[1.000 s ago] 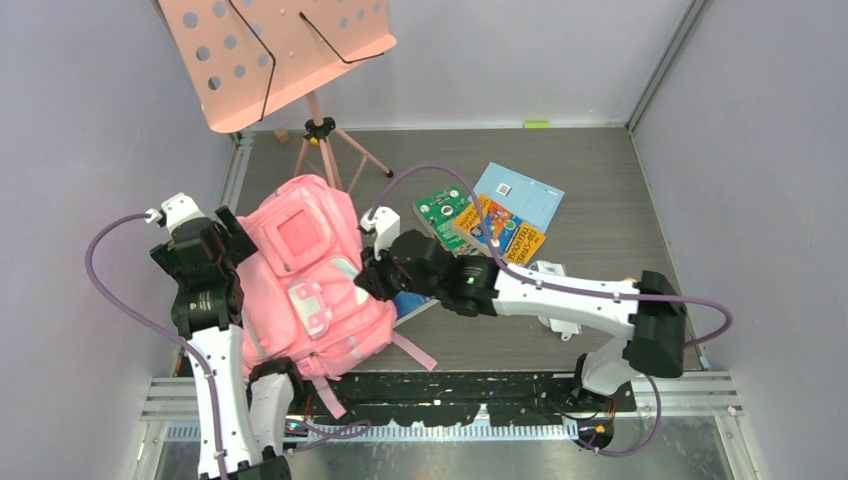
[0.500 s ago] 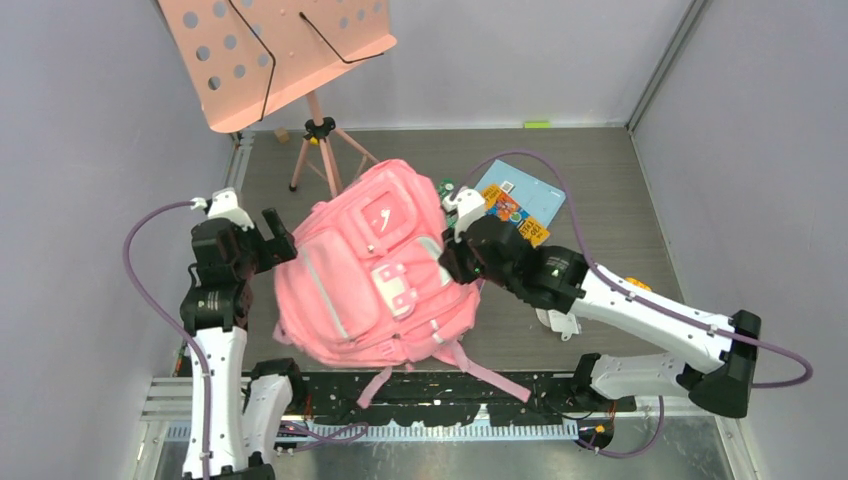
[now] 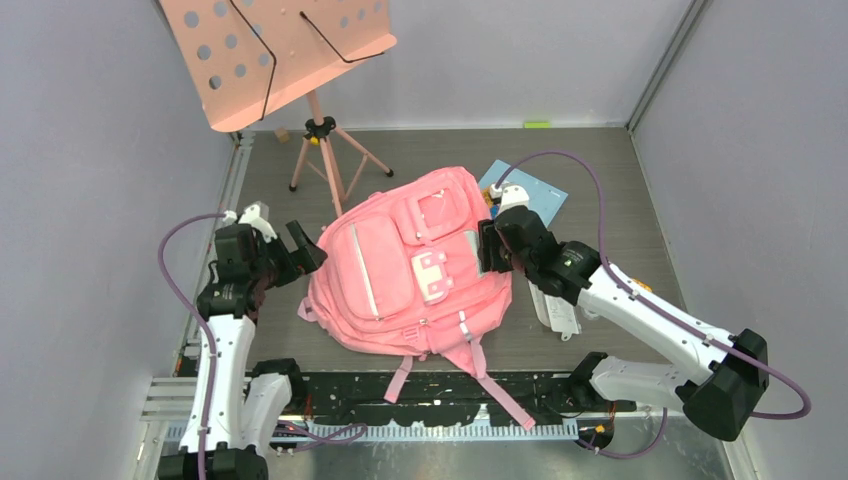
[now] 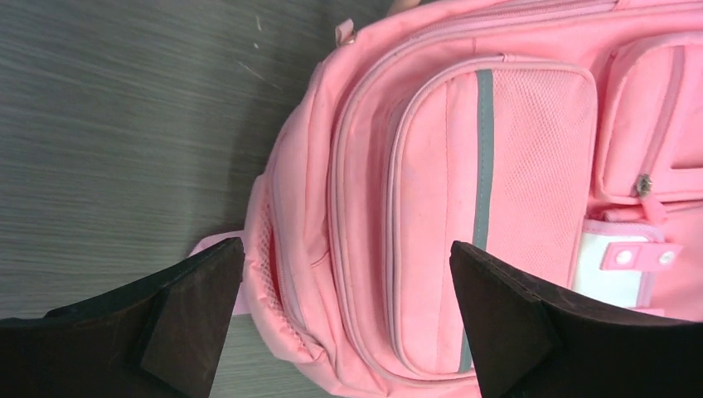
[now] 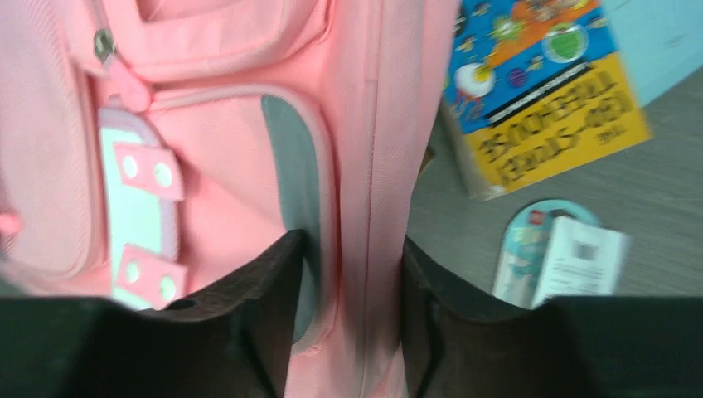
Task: Pack the student bag
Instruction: Adjust the student bag at the center of the board.
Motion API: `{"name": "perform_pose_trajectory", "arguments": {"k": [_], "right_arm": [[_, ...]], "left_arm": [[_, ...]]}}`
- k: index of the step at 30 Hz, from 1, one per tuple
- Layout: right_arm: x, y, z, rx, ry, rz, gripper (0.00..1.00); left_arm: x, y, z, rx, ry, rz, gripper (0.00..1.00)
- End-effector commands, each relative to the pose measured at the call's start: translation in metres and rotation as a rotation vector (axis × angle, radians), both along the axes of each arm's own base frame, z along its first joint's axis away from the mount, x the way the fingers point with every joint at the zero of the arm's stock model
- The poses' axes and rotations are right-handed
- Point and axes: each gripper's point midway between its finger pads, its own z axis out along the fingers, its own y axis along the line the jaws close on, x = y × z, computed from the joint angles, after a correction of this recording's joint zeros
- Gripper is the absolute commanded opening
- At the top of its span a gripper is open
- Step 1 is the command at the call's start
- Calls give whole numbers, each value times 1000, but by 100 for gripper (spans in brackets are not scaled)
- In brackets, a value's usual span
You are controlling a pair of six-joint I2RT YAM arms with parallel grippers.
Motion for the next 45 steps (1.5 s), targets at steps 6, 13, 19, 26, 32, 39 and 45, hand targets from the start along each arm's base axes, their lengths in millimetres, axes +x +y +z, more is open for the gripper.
{"name": "perform_pose_trajectory", "arguments": {"k": [6, 13, 19, 26, 32, 39, 45], "right_arm": [[38, -40, 42, -53, -174, -224, 88], [13, -22, 42, 21, -98, -82, 94], [2, -8, 13, 98, -19, -50, 95], [9, -8, -23, 62, 62, -121, 99], [18, -18, -44, 71, 123, -158, 99], [21, -15, -57, 163, 186, -124, 96], [25, -8, -68, 244, 238, -103, 84]], "left_arm": [[10, -40, -23, -306, 52, -28, 98], [4, -34, -43, -233, 117, 1, 99], [-20, 22, -50, -13, 114, 272, 98], [-30, 13, -77, -103, 176, 321, 94], [-26, -3, -94, -170, 220, 259, 80], [-19, -12, -98, -215, 211, 218, 68], [-16, -20, -98, -225, 213, 159, 46]]}}
